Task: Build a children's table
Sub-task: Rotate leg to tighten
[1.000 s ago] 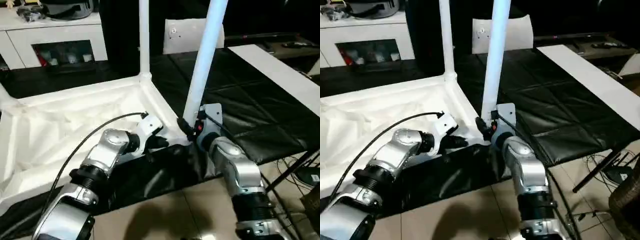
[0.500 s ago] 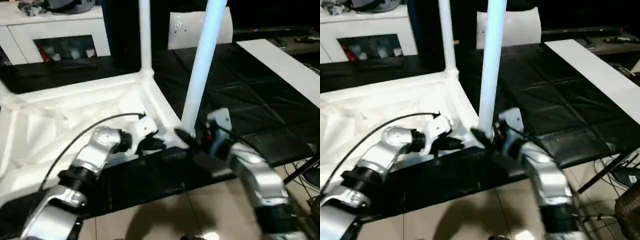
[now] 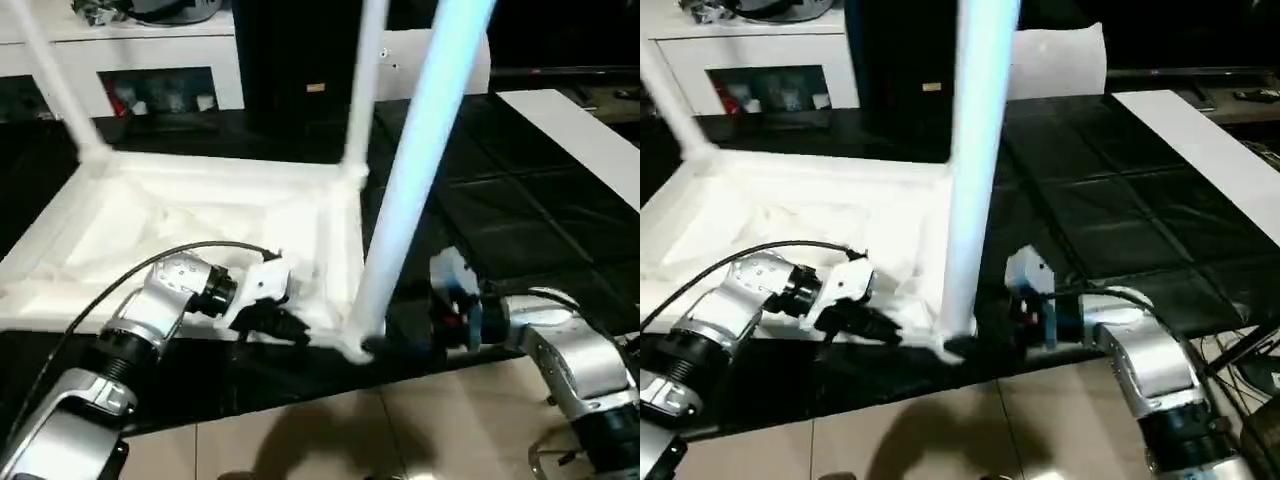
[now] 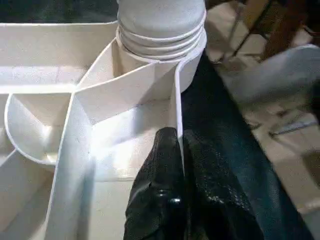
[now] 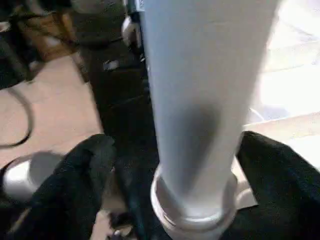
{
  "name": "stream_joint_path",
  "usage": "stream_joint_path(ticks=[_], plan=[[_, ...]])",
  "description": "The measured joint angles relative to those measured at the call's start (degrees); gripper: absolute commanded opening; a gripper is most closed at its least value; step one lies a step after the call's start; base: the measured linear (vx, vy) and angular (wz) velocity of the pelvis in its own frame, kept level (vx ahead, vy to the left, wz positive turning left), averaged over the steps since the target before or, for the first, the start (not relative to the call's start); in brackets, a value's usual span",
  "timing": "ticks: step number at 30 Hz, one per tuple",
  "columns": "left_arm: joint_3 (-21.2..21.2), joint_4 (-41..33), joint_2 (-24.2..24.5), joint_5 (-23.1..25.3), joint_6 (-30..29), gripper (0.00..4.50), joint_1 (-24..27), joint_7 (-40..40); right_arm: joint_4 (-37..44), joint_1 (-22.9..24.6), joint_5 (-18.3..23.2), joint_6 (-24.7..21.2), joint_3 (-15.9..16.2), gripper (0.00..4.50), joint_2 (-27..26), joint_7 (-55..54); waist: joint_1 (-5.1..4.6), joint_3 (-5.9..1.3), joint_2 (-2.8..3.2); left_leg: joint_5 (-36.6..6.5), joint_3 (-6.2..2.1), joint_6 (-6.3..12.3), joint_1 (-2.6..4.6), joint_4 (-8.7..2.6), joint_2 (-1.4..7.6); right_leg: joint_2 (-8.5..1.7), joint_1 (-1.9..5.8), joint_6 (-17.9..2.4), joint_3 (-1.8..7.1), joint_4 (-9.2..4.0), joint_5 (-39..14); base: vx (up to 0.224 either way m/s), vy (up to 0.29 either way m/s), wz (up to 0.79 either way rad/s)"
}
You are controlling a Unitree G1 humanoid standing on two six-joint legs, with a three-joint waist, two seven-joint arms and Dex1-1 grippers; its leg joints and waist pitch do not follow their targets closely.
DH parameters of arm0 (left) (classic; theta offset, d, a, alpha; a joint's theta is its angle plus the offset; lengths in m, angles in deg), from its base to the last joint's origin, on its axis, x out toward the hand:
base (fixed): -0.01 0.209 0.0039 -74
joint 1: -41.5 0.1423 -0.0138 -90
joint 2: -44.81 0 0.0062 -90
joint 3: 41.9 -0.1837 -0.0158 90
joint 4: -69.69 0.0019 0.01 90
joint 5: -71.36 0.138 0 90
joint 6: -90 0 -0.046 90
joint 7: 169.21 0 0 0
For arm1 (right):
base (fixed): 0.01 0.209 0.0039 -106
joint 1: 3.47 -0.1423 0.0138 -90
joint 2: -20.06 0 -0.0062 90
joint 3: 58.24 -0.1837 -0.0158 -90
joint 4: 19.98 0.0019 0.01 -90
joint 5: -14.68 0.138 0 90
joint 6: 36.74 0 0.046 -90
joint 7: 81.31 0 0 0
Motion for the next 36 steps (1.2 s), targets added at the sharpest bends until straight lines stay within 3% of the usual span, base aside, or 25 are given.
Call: stream_joint_path(ticks=[2,6,7,9,17,28,31,36], plan=[[-0.42,0.00,0.25,-0.06,0.78,0.00,-0.05,-1.72,-0.96,-0.85,0.27,0.02,1.04,3.63,0.68,2.26,0.30,0.03,-0.13,0.00,0.00,0.00,0.01,0.06,0.00,0.00,0.00,0.01,0.00,0.09,-0.01,0.000,0.000,0.00],[-1.58,0.01,0.49,0.14,2.23,0.00,-0.31,-3.42,-1.51,-1.56,0.52,0.03,1.94,3.51,0.68,4.74,0.74,0.10,-0.40,-0.01,0.00,-0.01,-0.01,0.29,0.00,-0.05,-0.02,0.12,0.04,0.38,-0.10,0.000,0.000,0.00],[-1.88,0.00,0.73,0.17,2.39,0.00,-0.38,-3.80,-1.60,-1.60,0.60,0.03,2.13,3.18,0.68,5.19,0.77,0.08,-0.51,-0.01,0.00,-0.01,0.00,0.32,0.01,-0.05,-0.02,0.31,0.04,0.40,-0.21,0.000,0.000,0.00],[-2.38,-0.07,1.25,0.00,2.76,0.00,-0.46,-4.33,-1.65,-1.62,1.05,-0.07,2.85,3.13,0.68,6.05,0.75,0.04,-0.68,-0.06,-0.01,-0.10,0.02,0.37,0.02,-0.05,-0.01,0.34,0.05,0.44,-0.22,0.000,0.000,0.00],[-3.48,-1.07,1.89,-0.28,2.97,0.00,-0.51,-5.42,-1.65,-1.62,2.29,-1.67,3.44,2.41,0.70,6.97,0.88,0.03,-0.70,-0.20,0.00,-0.34,0.01,0.43,0.00,-0.06,0.02,0.34,0.12,0.47,-0.22,0.000,0.000,0.00],[-3.54,-1.62,1.84,-0.74,2.32,0.00,-0.36,-5.87,-1.33,-1.25,3.00,-2.87,3.46,1.95,0.48,6.69,1.13,0.01,-0.74,-0.20,0.00,-0.34,0.02,0.46,0.01,-0.06,0.03,0.34,0.12,0.52,-0.22,0.000,0.000,0.00],[-2.98,-2.41,1.62,-0.85,0.47,0.00,0.14,-5.14,-0.56,0.25,3.37,-3.59,2.58,1.95,-1.18,4.68,0.98,-0.02,-0.79,-0.17,0.00,-0.37,0.04,0.45,0.02,-0.05,0.02,0.36,0.12,0.54,-0.24,0.000,0.000,0.00],[0.51,-2.05,1.02,1.46,-4.78,0.00,0.55,3.39,0.15,2.41,2.07,-6.44,-1.61,1.94,-8.33,-9.97,-0.60,-0.04,-0.79,0.11,-0.02,-0.82,0.27,0.47,0.02,-0.02,0.13,0.38,0.12,0.64,-0.21,0.000,0.000,0.00]])
